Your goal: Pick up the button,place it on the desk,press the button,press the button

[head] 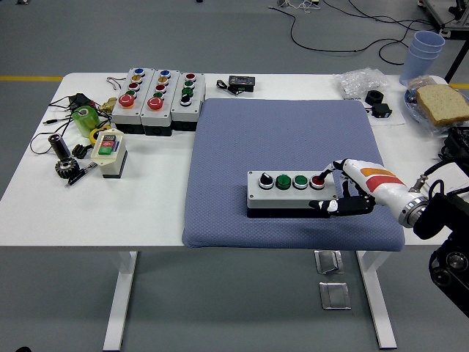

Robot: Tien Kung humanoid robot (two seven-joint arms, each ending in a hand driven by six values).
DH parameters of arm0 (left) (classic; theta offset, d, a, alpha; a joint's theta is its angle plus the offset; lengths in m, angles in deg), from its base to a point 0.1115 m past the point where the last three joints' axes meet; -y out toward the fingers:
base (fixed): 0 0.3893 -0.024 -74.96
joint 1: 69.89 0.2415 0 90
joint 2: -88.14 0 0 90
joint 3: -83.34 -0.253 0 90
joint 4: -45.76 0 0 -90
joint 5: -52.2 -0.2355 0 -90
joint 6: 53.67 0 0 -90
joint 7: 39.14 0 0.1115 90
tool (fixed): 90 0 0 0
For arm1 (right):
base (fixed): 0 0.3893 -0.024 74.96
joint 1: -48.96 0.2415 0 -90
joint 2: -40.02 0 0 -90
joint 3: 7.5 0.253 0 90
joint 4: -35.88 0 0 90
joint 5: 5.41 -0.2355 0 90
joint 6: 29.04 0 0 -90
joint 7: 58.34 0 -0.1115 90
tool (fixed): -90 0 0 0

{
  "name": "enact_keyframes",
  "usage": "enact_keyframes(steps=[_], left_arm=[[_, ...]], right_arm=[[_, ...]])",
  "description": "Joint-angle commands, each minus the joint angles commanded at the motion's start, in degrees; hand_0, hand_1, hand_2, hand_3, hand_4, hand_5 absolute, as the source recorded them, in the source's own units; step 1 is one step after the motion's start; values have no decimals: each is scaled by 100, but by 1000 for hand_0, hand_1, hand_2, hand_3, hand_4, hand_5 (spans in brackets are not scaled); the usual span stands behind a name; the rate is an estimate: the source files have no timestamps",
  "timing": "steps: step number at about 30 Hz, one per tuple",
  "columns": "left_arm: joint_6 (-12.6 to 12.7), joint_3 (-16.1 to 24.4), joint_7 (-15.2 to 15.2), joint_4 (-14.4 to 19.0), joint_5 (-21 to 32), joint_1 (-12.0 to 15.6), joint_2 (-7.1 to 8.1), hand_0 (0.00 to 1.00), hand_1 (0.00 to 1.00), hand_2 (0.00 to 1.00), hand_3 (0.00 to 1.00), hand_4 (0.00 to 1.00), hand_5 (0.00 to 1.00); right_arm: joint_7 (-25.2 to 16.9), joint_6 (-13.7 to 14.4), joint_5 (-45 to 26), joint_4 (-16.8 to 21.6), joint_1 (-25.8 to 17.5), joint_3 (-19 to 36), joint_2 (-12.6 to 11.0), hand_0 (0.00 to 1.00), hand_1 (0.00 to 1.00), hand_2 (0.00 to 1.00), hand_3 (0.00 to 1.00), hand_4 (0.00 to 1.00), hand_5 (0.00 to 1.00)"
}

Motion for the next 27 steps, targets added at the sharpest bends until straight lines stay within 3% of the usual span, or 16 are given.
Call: enact_keyframes(steps=[7, 17, 27], left_arm=[[-5, -8, -7, 0, 0, -19, 1, 651, 646, 639, 545, 307, 845], [-5, -4, 7, 0, 35, -28, 1, 651, 646, 639, 545, 307, 844], [-23, -2, 4, 0, 26, -33, 2, 652, 645, 639, 545, 308, 844]], right_arm=[[-12, 29, -11, 13, 197, -223, 107, 135, 2, 191, 640, 913, 607], [-11, 10, -106, -336, 425, -556, 285, 138, 2, 191, 641, 910, 601], [8, -19, -104, -470, 365, -604, 310, 141, 2, 192, 643, 908, 602]])
